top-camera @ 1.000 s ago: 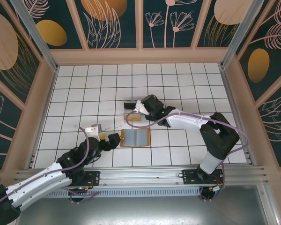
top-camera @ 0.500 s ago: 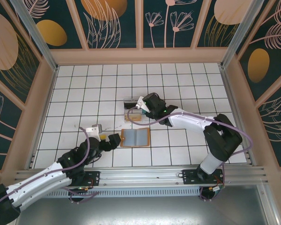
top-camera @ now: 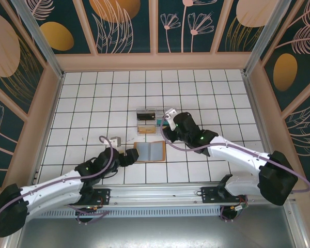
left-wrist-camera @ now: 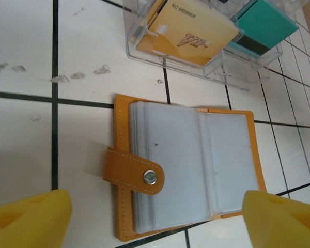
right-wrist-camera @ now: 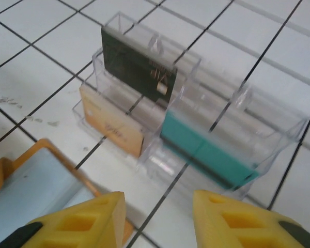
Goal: Take the credit cards out of the card holder
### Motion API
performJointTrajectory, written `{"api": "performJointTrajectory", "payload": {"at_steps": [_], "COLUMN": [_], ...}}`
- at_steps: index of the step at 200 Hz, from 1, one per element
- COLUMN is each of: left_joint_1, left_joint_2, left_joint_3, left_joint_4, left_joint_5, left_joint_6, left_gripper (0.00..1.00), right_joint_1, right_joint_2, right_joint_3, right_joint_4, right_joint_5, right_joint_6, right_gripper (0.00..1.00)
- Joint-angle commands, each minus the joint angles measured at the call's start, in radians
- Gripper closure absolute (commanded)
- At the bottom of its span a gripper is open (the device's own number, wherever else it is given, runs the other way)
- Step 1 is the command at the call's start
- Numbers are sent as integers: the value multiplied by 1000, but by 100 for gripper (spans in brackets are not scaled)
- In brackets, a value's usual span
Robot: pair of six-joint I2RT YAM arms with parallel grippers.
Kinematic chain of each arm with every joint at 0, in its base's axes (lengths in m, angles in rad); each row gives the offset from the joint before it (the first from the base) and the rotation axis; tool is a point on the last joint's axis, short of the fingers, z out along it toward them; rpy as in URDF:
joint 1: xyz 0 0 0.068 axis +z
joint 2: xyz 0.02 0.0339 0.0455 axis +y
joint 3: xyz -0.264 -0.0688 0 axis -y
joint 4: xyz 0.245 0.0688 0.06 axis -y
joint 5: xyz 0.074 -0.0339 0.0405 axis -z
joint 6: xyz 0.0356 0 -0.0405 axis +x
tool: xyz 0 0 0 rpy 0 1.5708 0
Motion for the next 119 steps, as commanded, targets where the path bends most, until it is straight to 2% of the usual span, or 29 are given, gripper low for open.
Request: {"api": "performJointTrajectory", "payload": {"at_steps": [1,12,25,49,65,119], "left_joint_1": [3,4,3,3,4,4], "left_joint_2": [61,93,131,190,223,307], "left_joint_3": [45,58,73,99,115,159], "left_joint_4": [88,94,101,103,103,109], "left_joint_5": [38,43,51,53,50,70], "left_joint_6": [-35,-40,-42,-45,-45,-28], "left_gripper": [23,25,32,43,44,43], "right_joint_1": [39,66,87,96,109,116], "right_joint_2": [-5,-1,15,84,125,207], "right_joint_3": [-38,-67,-87,-91,-99,-123], "right_joint_4": [21,35,41,27,39,63], "right_joint_5": [14,18,11,-40,-47,-50], "right_joint_6": [225,271,324,409,424,427], "right_gripper": [61,62,63,74,78,81]}}
